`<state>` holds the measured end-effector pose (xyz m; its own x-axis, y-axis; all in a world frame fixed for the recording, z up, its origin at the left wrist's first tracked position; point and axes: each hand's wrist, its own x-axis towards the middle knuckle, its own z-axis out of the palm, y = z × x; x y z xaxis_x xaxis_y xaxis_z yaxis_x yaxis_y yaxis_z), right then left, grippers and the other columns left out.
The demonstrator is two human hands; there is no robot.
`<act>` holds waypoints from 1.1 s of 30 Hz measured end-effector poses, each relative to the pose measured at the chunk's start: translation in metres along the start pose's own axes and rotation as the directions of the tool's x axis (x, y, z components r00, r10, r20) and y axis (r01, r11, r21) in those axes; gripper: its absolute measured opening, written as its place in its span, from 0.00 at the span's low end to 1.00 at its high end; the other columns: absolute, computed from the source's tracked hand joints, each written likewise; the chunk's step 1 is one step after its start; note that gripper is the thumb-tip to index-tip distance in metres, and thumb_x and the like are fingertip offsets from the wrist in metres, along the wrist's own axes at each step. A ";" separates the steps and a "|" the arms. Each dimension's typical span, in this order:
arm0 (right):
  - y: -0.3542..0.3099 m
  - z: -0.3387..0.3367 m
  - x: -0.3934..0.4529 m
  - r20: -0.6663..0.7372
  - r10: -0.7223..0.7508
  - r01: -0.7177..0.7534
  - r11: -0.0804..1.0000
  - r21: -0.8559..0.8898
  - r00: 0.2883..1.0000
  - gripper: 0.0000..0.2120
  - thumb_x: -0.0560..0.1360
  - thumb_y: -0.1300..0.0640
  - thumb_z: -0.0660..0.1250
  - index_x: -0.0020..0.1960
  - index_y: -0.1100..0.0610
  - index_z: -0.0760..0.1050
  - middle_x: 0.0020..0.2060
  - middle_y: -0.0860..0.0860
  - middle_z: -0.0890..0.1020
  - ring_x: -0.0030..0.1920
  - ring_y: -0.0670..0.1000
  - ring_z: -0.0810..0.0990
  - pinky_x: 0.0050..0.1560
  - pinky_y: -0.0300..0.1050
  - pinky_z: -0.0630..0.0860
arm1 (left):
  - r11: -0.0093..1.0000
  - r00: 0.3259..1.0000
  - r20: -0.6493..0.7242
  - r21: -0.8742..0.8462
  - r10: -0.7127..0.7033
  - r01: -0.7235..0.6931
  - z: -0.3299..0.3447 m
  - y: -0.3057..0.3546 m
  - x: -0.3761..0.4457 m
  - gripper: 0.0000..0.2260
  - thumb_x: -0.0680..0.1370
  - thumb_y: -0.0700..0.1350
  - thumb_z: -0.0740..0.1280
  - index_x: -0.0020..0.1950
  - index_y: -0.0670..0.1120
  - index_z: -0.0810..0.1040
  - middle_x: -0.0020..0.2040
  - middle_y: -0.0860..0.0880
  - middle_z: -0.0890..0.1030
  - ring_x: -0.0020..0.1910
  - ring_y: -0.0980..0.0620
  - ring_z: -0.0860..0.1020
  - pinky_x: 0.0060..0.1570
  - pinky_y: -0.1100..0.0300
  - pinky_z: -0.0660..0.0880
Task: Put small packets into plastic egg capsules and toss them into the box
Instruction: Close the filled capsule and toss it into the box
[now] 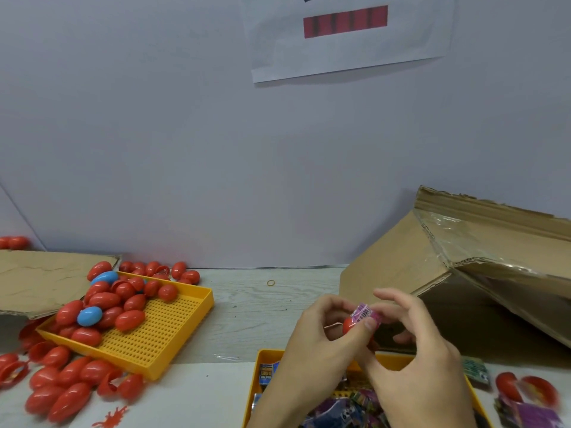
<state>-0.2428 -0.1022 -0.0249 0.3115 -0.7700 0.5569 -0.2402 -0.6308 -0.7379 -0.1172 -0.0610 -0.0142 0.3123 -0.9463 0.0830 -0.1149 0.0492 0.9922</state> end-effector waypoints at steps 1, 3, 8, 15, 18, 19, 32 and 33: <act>0.001 0.000 0.000 0.000 0.000 0.000 1.000 -0.005 1.000 0.35 0.59 0.62 0.82 0.53 0.34 0.69 0.44 0.37 0.81 0.50 0.33 0.74 0.38 0.30 0.69 | 1.000 1.000 0.007 -0.005 -0.003 0.003 0.001 0.000 0.000 0.13 0.73 0.54 0.74 0.53 0.50 0.79 0.50 0.46 0.85 0.48 0.49 0.84 0.52 0.52 0.81; 0.002 0.001 0.000 0.008 0.005 -0.005 1.000 -0.004 1.000 0.35 0.59 0.62 0.81 0.53 0.33 0.69 0.45 0.36 0.81 0.51 0.32 0.73 0.38 0.29 0.70 | 1.000 1.000 -0.006 0.009 0.006 -0.006 0.001 0.001 0.000 0.09 0.75 0.49 0.73 0.53 0.49 0.80 0.48 0.47 0.85 0.45 0.52 0.85 0.48 0.59 0.81; 0.004 0.001 -0.001 0.004 -0.004 0.004 1.000 -0.016 1.000 0.35 0.59 0.62 0.82 0.53 0.34 0.69 0.46 0.36 0.81 0.51 0.34 0.74 0.38 0.28 0.71 | 1.000 1.000 -0.001 0.019 0.004 -0.004 -0.002 0.002 0.000 0.08 0.75 0.48 0.74 0.52 0.49 0.83 0.47 0.47 0.86 0.46 0.50 0.85 0.52 0.52 0.81; 0.006 0.001 0.001 -0.001 -0.007 0.007 1.000 -0.001 1.000 0.34 0.58 0.61 0.83 0.55 0.38 0.71 0.46 0.36 0.82 0.45 0.42 0.80 0.44 0.32 0.75 | 1.000 0.999 -0.028 -0.010 0.028 -0.029 -0.001 0.003 0.001 0.06 0.76 0.51 0.71 0.51 0.53 0.83 0.47 0.48 0.86 0.47 0.50 0.85 0.47 0.57 0.82; 0.004 0.001 0.001 0.009 -0.011 0.011 1.000 0.007 1.000 0.34 0.57 0.60 0.83 0.54 0.38 0.70 0.46 0.34 0.82 0.46 0.40 0.79 0.40 0.33 0.73 | 0.999 0.998 -0.057 -0.026 0.025 -0.027 -0.001 0.003 0.002 0.06 0.77 0.50 0.70 0.50 0.51 0.83 0.46 0.46 0.86 0.46 0.47 0.85 0.46 0.54 0.82; 0.003 0.001 0.002 0.005 -0.013 0.013 1.000 0.006 1.000 0.34 0.57 0.60 0.83 0.54 0.38 0.70 0.46 0.34 0.81 0.46 0.40 0.79 0.40 0.31 0.72 | 0.999 0.998 -0.054 -0.033 0.021 -0.023 -0.001 0.003 0.002 0.06 0.77 0.50 0.70 0.50 0.50 0.83 0.46 0.46 0.86 0.46 0.46 0.85 0.47 0.52 0.82; 0.003 0.000 0.003 -0.031 -0.053 0.053 0.999 0.007 0.998 0.33 0.55 0.63 0.83 0.52 0.41 0.74 0.46 0.35 0.83 0.44 0.40 0.80 0.45 0.22 0.71 | 0.998 0.999 -0.035 -0.056 -0.020 0.018 0.000 0.007 0.001 0.07 0.77 0.49 0.70 0.51 0.49 0.84 0.44 0.47 0.86 0.41 0.51 0.85 0.41 0.60 0.81; 0.004 0.000 0.003 -0.027 -0.054 0.054 0.999 0.008 0.998 0.33 0.56 0.63 0.83 0.52 0.41 0.74 0.46 0.34 0.83 0.46 0.39 0.80 0.45 0.23 0.71 | 0.998 1.000 -0.012 -0.056 -0.021 0.020 0.001 0.007 0.001 0.07 0.77 0.48 0.70 0.52 0.48 0.84 0.45 0.45 0.86 0.43 0.48 0.85 0.44 0.55 0.82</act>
<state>-0.2429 -0.1066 -0.0261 0.2989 -0.7374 0.6057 -0.2161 -0.6706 -0.7097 -0.1187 -0.0617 -0.0072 0.3257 -0.9433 0.0633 -0.0558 0.0477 0.9973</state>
